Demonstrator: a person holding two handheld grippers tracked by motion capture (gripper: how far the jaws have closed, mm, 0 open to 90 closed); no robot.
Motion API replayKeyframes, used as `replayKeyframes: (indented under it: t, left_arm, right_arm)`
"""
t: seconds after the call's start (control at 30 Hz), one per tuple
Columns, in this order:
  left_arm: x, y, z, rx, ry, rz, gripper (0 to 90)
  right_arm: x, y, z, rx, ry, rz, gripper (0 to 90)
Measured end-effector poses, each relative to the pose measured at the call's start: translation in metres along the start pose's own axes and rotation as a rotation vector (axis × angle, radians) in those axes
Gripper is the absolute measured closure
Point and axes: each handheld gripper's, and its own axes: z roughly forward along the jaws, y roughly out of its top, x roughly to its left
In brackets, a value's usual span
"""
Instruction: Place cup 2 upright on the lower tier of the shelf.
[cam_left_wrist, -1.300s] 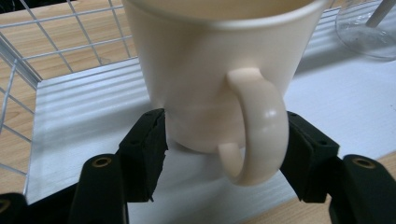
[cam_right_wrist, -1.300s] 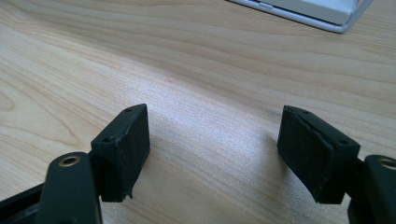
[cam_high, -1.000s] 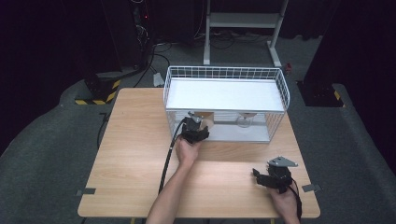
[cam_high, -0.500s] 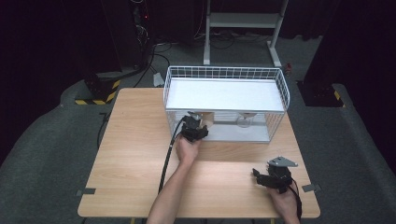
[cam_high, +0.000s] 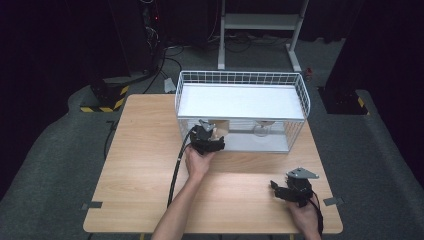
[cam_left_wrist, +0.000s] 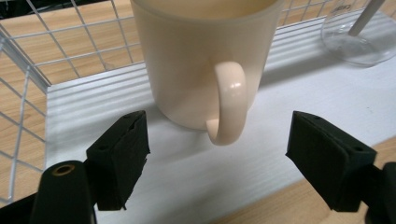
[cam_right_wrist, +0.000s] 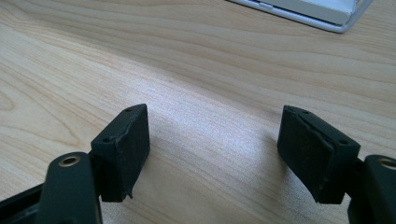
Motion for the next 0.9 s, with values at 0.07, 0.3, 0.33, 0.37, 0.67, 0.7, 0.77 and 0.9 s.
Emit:
replayKeyframes:
  t: [0.07, 0.3, 0.33, 0.37, 0.67, 0.7, 0.77, 0.9]
  left_arm:
    - [0.001, -0.001, -0.004, -0.005, -0.009, 0.004, 21.1]
    - [0.003, -0.005, -0.02, -0.039, -0.039, -0.001, 21.4]
    - [0.002, -0.005, -0.021, -0.044, -0.045, -0.005, 21.6]
    - [0.002, -0.006, -0.023, -0.045, -0.045, 0.005, 21.6]
    - [0.007, -0.013, -0.04, -0.067, -0.071, -0.008, 21.8]
    - [0.008, -0.014, -0.042, -0.063, -0.073, -0.011, 21.8]
    - [0.007, -0.017, -0.046, -0.07, -0.079, -0.019, 21.5]
    - [0.009, -0.022, -0.053, -0.094, -0.084, -0.023, 22.7]
  right_arm:
    - [0.0, 0.0, 0.0, 0.001, 0.0, 0.002, 25.2]
    - [0.0, 0.0, 0.0, 0.001, 0.0, 0.002, 25.2]
    - [0.0, 0.0, 0.0, 0.0, 0.0, 0.0, 25.1]
    - [0.0, 0.0, 0.0, 0.001, 0.0, 0.002, 25.2]
    - [0.0, 0.001, 0.0, 0.001, -0.001, 0.0, 25.1]
    - [0.0, 0.001, 0.0, 0.001, -0.001, 0.0, 25.1]
    - [0.0, 0.001, 0.0, 0.001, -0.001, 0.0, 25.1]
    - [0.0, 0.001, 0.0, 0.001, 0.0, 0.0, 25.1]
